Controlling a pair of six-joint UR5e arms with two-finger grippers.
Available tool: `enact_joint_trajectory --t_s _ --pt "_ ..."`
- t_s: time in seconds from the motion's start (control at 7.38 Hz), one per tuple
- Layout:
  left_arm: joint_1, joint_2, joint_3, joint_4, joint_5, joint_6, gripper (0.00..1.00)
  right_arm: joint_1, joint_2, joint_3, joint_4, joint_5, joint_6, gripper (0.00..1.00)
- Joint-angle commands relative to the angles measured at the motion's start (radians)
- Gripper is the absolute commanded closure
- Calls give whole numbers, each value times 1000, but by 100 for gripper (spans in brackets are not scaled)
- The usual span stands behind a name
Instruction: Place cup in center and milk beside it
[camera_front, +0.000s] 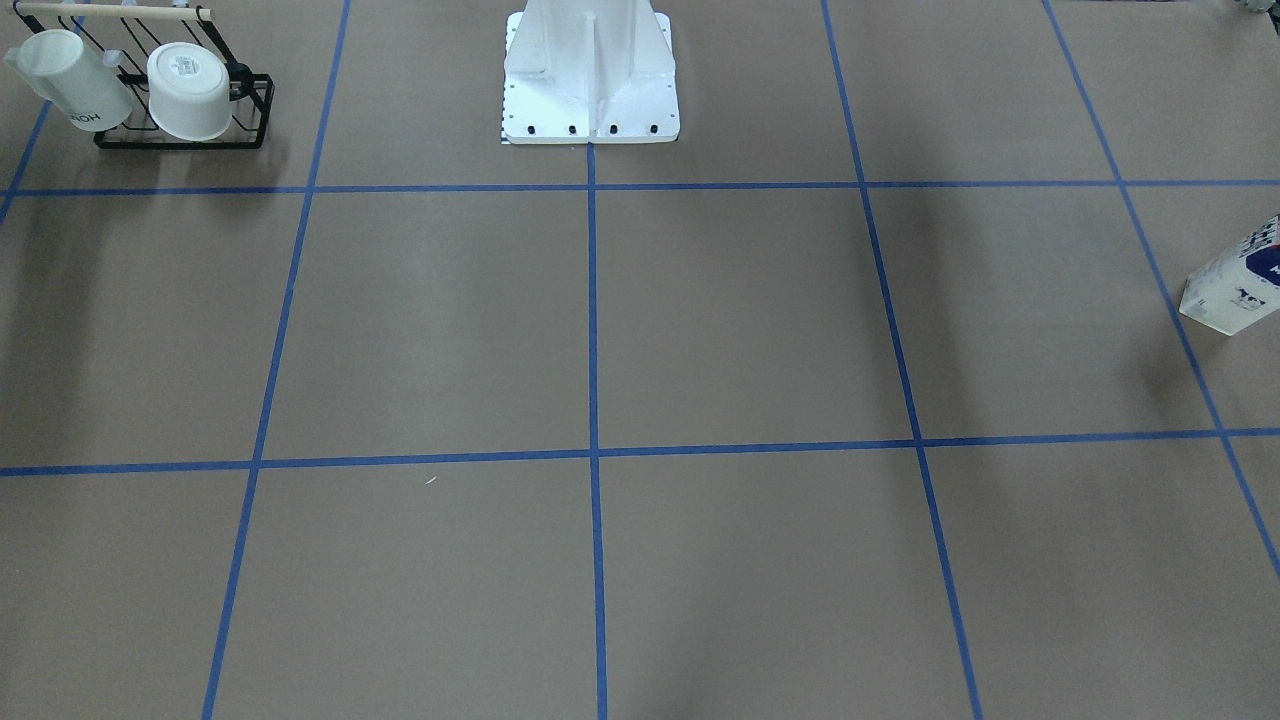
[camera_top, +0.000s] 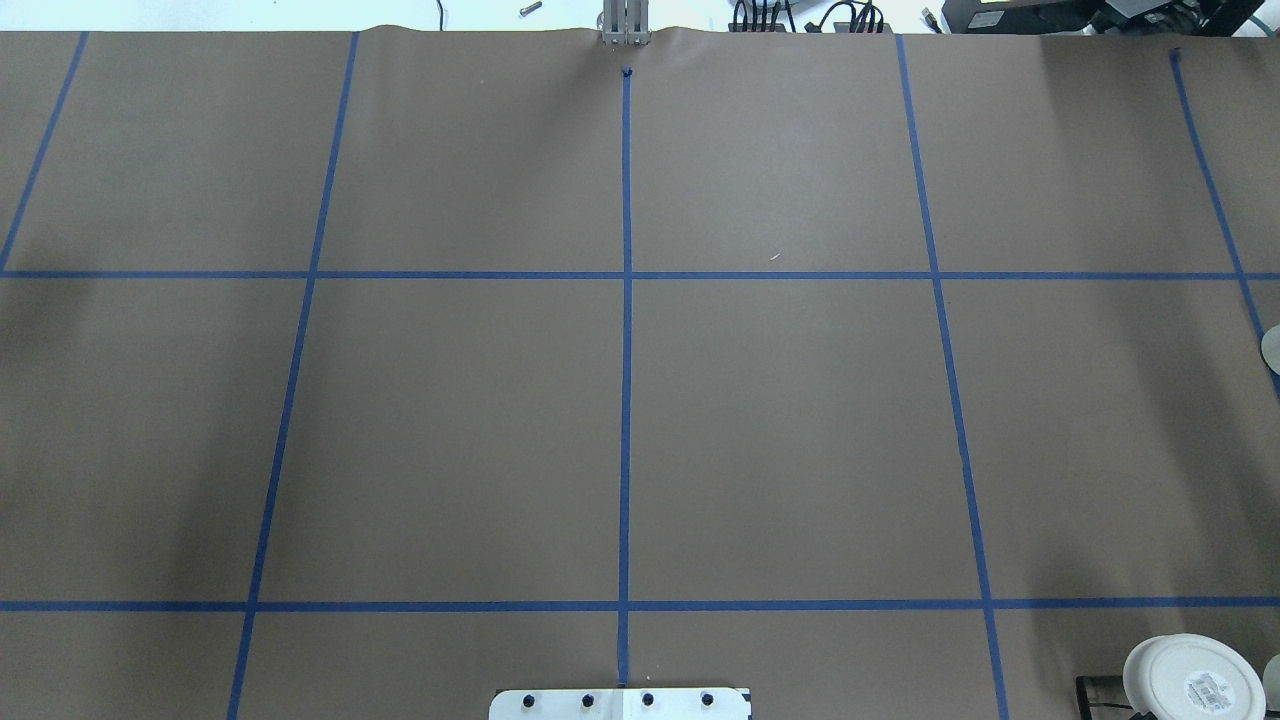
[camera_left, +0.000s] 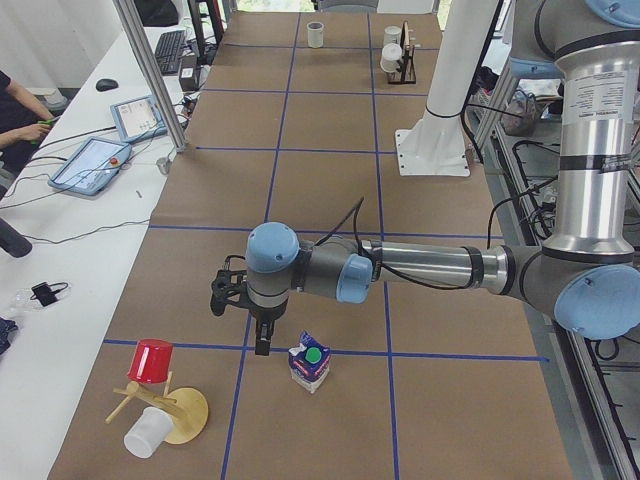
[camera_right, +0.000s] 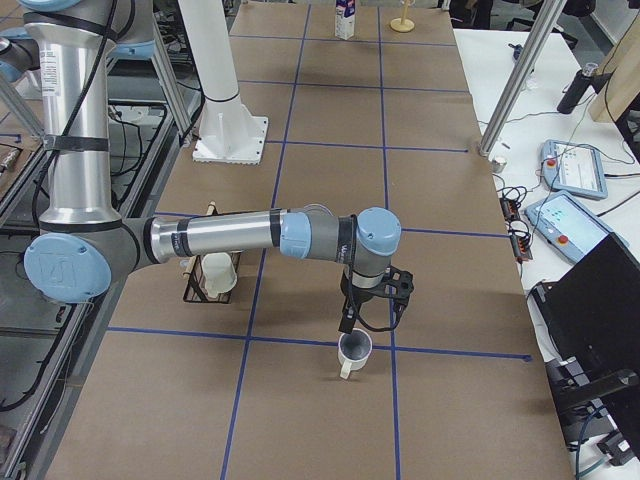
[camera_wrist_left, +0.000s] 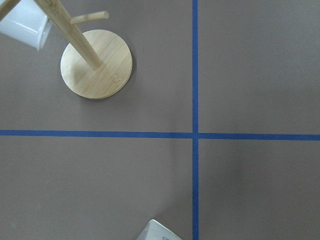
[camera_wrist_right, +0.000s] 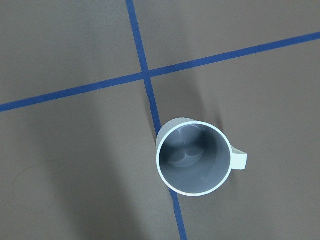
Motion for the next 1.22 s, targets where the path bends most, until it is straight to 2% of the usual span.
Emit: enact_joint_trajectory --t_s 0.0,0.54,0.81,1.08 --pt "-1 2 3 -2 6 0 1 0 1 0 0 0 2 0" --pt "-5 5 -9 -3 6 0 1 0 5 11 1 3 11 0" --pt "-5 66 -31 -20 0 -2 1 0 5 5 32 18 8 0" --pt "-2 67 -46 -20 -6 -7 1 0 10 12 44 29 5 0"
